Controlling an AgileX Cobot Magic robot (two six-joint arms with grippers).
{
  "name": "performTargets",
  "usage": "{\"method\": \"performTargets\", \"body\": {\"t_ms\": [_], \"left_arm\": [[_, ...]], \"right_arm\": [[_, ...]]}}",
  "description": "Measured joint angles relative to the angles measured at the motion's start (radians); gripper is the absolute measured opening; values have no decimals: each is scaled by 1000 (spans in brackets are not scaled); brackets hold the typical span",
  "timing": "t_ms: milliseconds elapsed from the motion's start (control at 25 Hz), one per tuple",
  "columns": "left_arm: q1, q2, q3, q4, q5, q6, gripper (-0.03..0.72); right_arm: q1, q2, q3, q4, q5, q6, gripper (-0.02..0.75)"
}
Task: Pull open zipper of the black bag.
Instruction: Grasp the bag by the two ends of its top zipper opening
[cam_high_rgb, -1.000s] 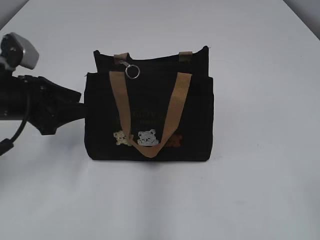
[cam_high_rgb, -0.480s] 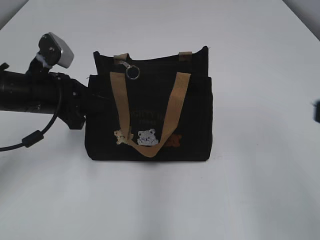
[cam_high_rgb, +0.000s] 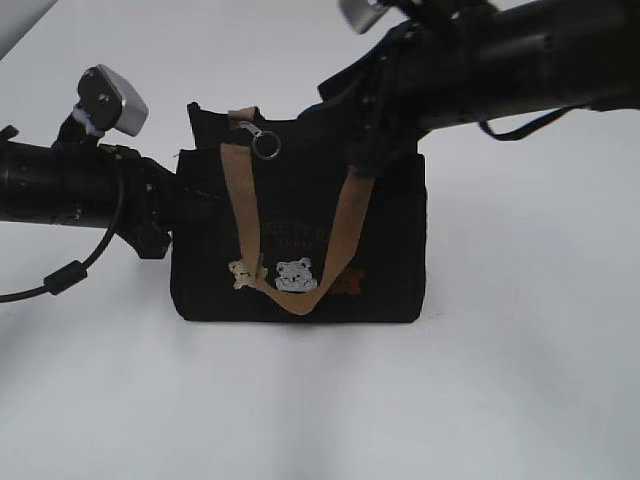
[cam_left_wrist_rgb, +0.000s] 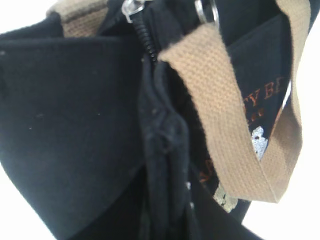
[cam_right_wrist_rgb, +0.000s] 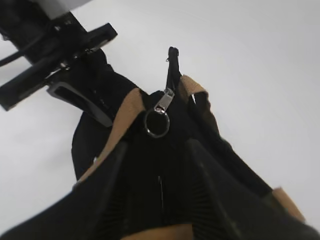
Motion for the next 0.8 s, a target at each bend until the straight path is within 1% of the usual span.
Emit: {"method": "performTargets", "body": {"t_ms": [120,240,320,400,440,480,520,560,600,640,800], "left_arm": [[0,0,0,0,1,0,63],[0,0,-1,0,1,0,63],[0,0,-1,0,1,0,63],[0,0,-1,0,1,0,63],[0,0,-1,0,0,0,63],[0,0,-1,0,-1,0,63],[0,0,-1,0,-1,0,63],[0,0,-1,0,-1,0,63],[0,0,-1,0,-1,0,63],[0,0,-1,0,-1,0,63],[0,0,-1,0,-1,0,63]], "right_arm": [[54,142,-102,0,-56,-12,292],[100,234,-170,0,-81,-12,292],[129,276,-193,0,-103,-13,292],[152,305,-197,0,-172,2,276],[158,310,-197,0,-192,18,239],[161,310,-198,0,-205,35,187],[161,309,-200,1,-210,58,105],[161,307,-200,1,-211,84,48],[159,299,-200,1,-207,105,16],[156,289,-200,1,-195,128,0],[112,230,-200,-3,-143,212,-1]]}}
